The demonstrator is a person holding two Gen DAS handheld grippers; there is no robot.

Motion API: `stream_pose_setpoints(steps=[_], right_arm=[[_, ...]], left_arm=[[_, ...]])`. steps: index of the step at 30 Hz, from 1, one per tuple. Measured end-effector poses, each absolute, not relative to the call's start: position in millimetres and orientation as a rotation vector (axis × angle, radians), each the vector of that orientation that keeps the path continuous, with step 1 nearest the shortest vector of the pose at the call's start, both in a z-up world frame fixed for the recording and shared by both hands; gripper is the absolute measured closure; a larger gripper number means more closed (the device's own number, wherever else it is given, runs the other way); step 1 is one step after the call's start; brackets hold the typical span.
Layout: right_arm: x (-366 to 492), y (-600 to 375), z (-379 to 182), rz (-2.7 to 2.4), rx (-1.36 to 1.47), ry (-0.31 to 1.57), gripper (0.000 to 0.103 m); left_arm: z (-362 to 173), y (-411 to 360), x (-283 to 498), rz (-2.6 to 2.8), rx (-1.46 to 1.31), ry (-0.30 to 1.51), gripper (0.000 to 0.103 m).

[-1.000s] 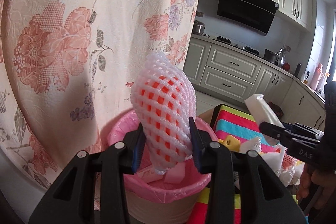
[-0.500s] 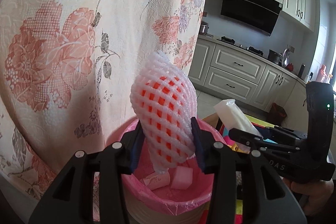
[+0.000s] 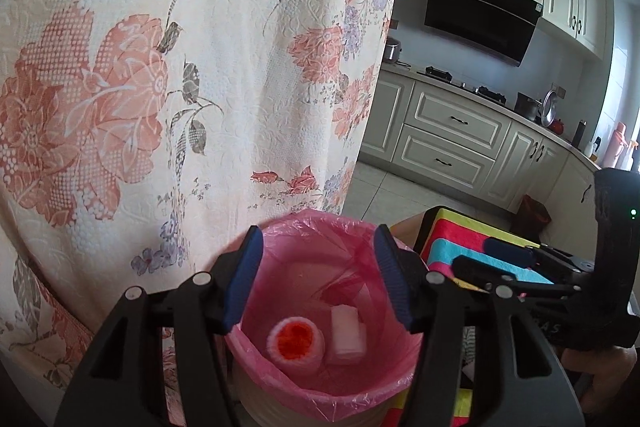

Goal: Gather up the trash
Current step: 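Carry both items over the pink bin and open both tools to drop them, then move both open tools back over the trash pile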

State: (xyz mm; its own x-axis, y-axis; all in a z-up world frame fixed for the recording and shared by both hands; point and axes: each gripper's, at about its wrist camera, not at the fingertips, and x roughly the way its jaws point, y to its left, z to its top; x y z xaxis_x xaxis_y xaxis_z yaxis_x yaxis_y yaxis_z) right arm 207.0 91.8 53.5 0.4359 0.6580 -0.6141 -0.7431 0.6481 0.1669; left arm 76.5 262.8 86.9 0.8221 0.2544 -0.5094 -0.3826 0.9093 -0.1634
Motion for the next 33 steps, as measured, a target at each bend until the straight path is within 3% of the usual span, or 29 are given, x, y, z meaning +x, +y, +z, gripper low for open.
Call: stream_pose_setpoints(steps=[15, 33], right_arm=[[197.4, -42.5, 60.1, 0.678, -0.068, 0.667, 0.033], [181.9, -192.4, 29.9, 0.43, 0.008, 0.707, 0.031]], left_arm=[[90.5, 203.2, 76.9, 0.266, -0.25, 0.516, 0.044], [67.3, 89.0, 101.8, 0.053, -0.192, 0.588, 0.038]])
